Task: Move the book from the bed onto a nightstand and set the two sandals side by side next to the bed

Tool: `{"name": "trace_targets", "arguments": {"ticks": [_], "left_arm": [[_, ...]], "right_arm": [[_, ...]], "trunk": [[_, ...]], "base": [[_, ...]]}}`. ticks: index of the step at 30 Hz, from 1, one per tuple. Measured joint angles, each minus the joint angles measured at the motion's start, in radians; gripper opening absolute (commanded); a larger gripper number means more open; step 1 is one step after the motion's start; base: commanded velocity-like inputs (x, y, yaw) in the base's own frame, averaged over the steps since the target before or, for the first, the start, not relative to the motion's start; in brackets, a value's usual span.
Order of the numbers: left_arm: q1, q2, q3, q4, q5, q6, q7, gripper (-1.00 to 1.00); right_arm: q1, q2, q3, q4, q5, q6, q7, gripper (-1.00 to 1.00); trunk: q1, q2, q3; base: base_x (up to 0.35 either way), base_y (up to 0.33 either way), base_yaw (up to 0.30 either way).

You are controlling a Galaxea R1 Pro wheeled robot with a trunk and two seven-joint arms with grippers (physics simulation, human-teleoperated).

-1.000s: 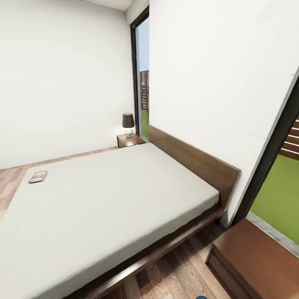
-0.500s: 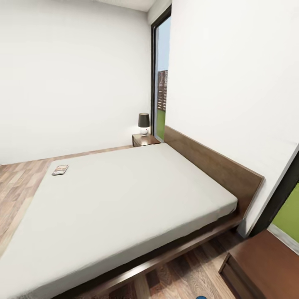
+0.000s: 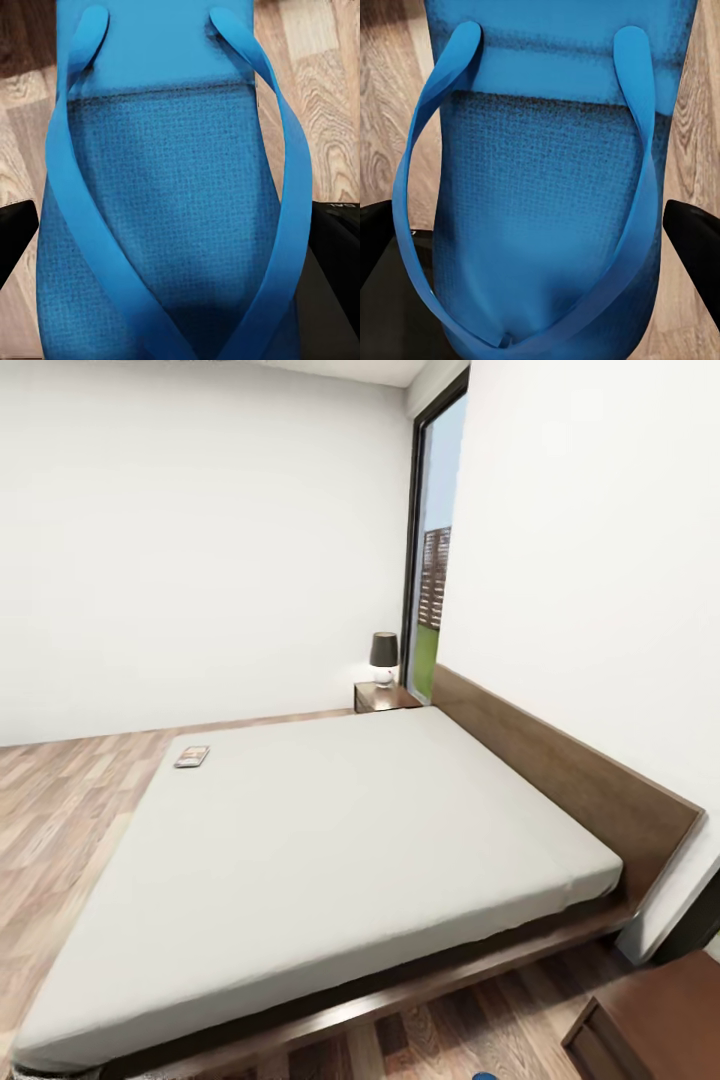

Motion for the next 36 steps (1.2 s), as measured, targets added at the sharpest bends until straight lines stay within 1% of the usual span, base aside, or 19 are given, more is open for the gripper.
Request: {"name": "trace_targets", "arguments": {"ticks": [36], "left_arm": [[0.000,0.000,0.000,-0.001,-0.001,0.000,0.000,-1.00]], "right_arm": [[0.000,0.000,0.000,0.001,0.000,0.000,0.000,-1.00]], "trunk": [[0.000,0.000,0.000]], "base": [[0.000,0.000,0.256]]}}
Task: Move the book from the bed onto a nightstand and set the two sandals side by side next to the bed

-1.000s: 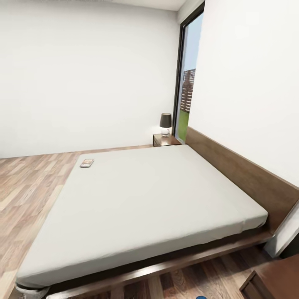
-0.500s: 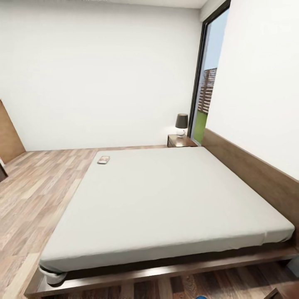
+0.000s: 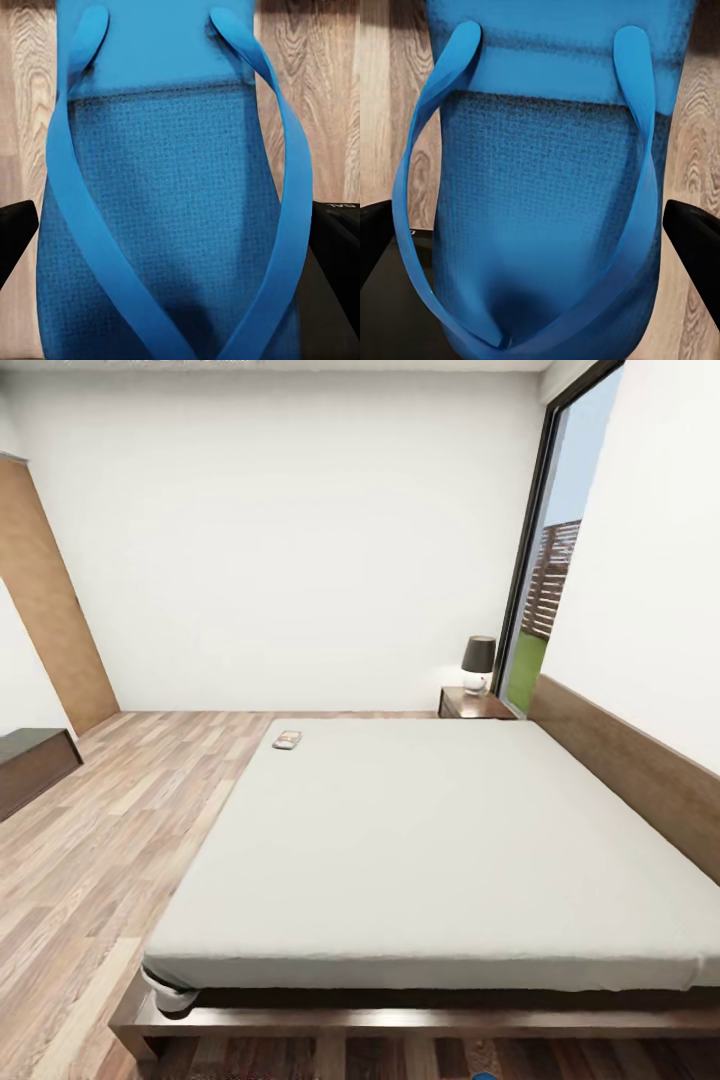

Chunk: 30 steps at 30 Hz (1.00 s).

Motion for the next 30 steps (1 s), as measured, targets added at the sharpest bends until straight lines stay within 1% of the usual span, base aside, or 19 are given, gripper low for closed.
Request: {"name": "trace_targets", "arguments": {"ticks": [17,24,30], "left_arm": [[0.000,0.000,0.000,0.000,0.001,0.000,0.000,-1.00],[-0.001,0.000,0.000,0.000,0.002,0.000,0.000,-1.00],[-0.002,0.000,0.001,0.001,-0.002,0.018,0.000,-1.00]], "right_arm": [[0.000,0.000,0.000,-0.001,0.000,0.000,0.000,-1.00],[0.000,0.000,0.000,-0.001,-0.001,0.000,0.000,-1.00],[0.000,0.000,0.000,0.000,-0.001,0.000,-0.001,-1.00]], "trunk": [[0.000,0.000,0.000],[0.000,0.000,0.000],[0.000,0.000,0.000]], "base": [[0.000,0.000,0.251],[0.000,0.000,0.069],[0.000,0.000,0.008]]}}
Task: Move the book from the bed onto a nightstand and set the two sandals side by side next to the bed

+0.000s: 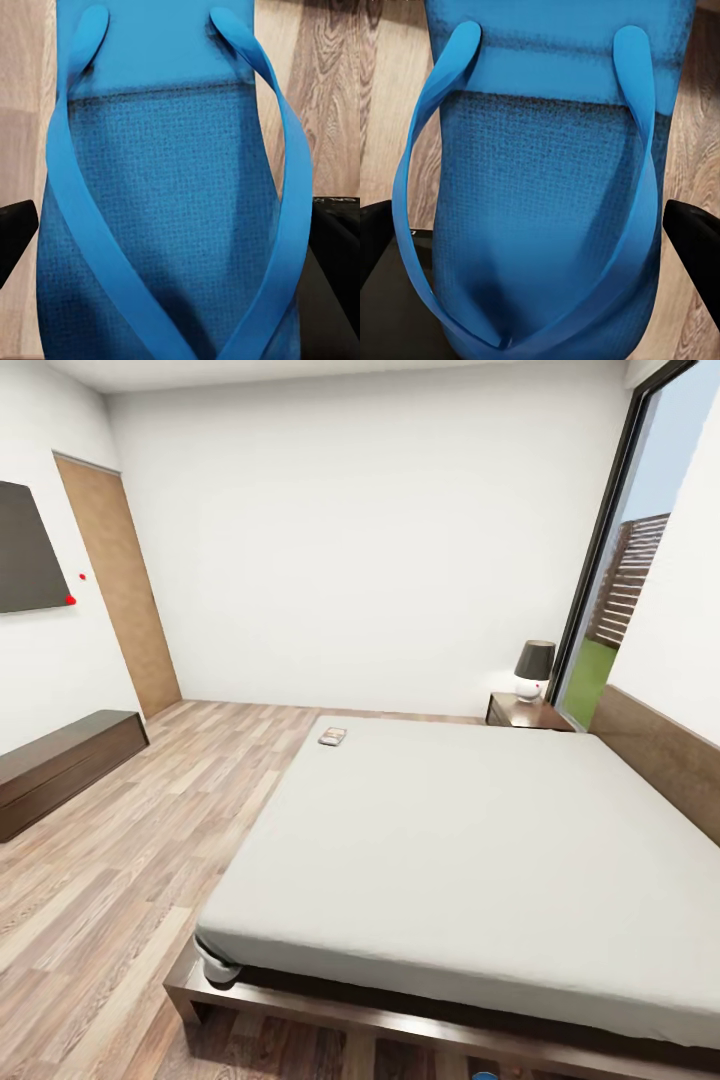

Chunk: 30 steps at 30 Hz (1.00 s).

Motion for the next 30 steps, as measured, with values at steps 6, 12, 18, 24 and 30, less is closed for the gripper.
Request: {"name": "trace_targets", "arguments": {"ticks": [6,12,18,24,30], "left_arm": [[-0.023,-0.003,-0.004,-0.005,-0.004,0.184,0.009,-1.00],[-0.092,-0.001,-0.009,-0.006,-0.006,0.242,0.012,-1.00],[-0.121,-0.001,-0.009,-0.007,-0.007,0.247,0.016,-1.00],[-0.138,-0.001,-0.009,-0.006,-0.007,0.249,0.017,-1.00],[-0.144,-0.002,-0.011,-0.003,-0.009,0.250,0.020,-1.00]], "right_arm": [[0.000,0.006,-0.007,-0.007,-0.011,0.009,-0.002,-1.00],[0.000,0.015,-0.010,-0.013,-0.017,0.132,-0.001,-1.00],[0.000,0.017,-0.041,-0.022,-0.016,0.221,-0.001,-1.00],[0.000,0.016,-0.067,-0.024,-0.015,0.235,0.004,-1.00],[0.000,0.016,-0.069,-0.031,-0.012,0.234,0.013,-1.00]], "trunk": [[0.000,0.000,0.000],[0.000,0.000,0.000],[0.000,0.000,0.000],[0.000,0.000,0.000],[0.000,0.000,0.000]], "base": [[0.000,0.000,0.001],[0.000,0.000,0.000],[0.000,0.000,0.000],[0.000,0.000,0.000],[0.000,0.000,0.000]]}}
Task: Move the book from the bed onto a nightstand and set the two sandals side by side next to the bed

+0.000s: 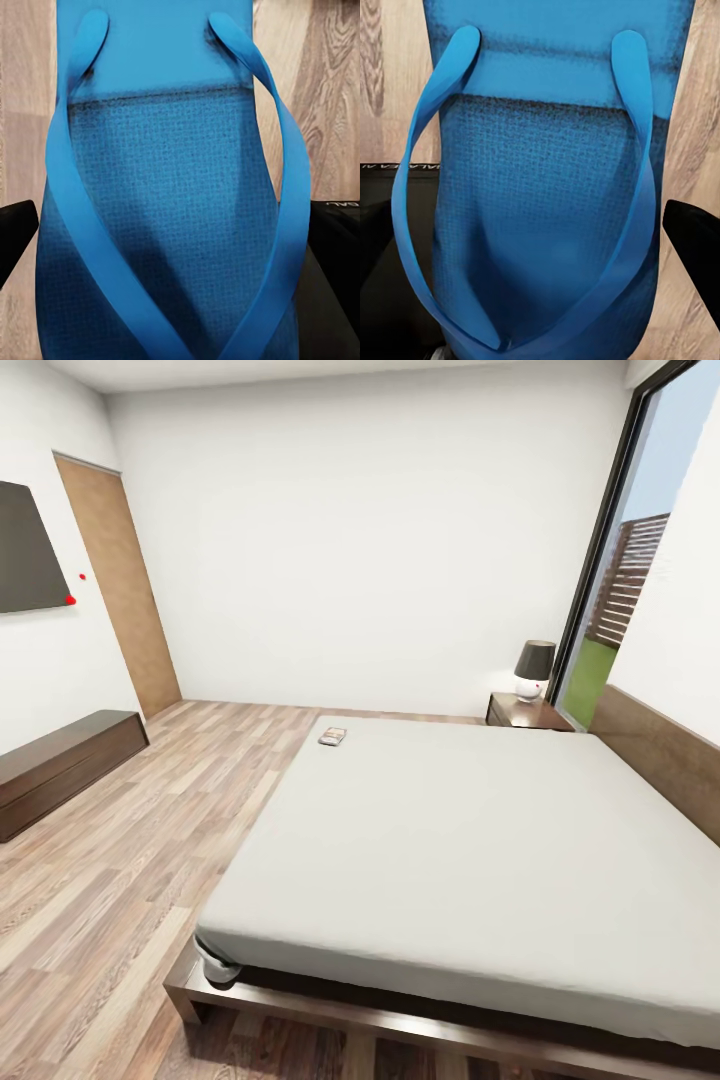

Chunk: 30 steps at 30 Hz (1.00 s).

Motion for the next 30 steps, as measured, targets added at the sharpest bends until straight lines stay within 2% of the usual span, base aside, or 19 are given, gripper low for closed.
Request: {"name": "trace_targets", "arguments": {"ticks": [7,30], "left_arm": [[0.000,0.000,0.000,0.000,-0.001,0.000,-0.004,-1.00],[0.000,-0.006,0.004,0.000,0.004,0.000,-0.004,-1.00]], "right_arm": [[0.000,0.001,0.003,-0.001,0.000,-0.047,0.001,-1.00],[0.000,0.000,0.002,-0.001,0.000,-0.056,0.003,-1.00]], "trunk": [[0.000,0.000,0.000],[0.000,0.000,0.000]], "base": [[0.000,0.000,0.000],[0.000,0.000,0.000]]}}
